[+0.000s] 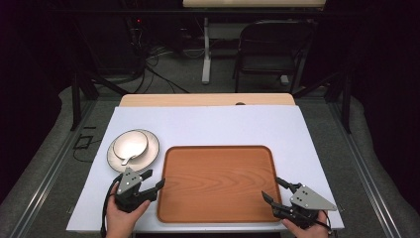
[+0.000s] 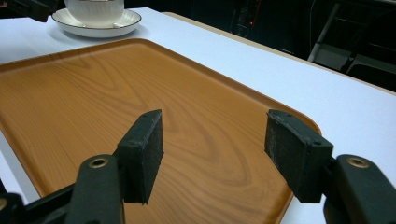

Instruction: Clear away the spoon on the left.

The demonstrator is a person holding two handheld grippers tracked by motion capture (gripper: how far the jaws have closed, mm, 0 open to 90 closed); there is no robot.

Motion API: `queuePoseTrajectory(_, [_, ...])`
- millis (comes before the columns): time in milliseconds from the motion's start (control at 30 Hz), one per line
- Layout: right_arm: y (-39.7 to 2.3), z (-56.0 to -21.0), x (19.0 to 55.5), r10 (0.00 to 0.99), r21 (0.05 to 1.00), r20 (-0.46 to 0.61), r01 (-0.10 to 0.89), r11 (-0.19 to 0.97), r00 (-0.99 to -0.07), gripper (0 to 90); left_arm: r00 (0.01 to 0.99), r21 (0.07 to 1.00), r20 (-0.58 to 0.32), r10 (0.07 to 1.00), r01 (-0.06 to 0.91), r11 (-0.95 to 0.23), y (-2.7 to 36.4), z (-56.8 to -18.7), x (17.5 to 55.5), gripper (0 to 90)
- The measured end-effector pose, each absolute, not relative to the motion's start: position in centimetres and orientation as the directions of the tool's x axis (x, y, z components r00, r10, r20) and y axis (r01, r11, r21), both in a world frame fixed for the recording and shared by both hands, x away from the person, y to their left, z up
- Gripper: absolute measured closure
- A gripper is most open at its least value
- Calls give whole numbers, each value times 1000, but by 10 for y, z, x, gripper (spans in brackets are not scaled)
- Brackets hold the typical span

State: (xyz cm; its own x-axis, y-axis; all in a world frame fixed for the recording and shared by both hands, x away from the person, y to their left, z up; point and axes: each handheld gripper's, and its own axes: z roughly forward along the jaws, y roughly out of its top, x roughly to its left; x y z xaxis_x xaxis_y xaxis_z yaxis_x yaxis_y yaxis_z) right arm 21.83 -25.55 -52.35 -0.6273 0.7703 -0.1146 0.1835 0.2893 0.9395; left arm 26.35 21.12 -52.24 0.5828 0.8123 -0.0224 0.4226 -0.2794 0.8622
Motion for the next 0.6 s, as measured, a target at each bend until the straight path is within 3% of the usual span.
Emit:
queuePoseTrajectory(333, [-257,-523,217,777,944,-105,183,274,-621,370,580,866,-13,814,413,-280,211,-519,262,451])
queuePoseTrajectory(600, [-256,-523,217,776,943,-104,187,277,-622,367,534,856,-53,844,459,-237,212,-512,261,514])
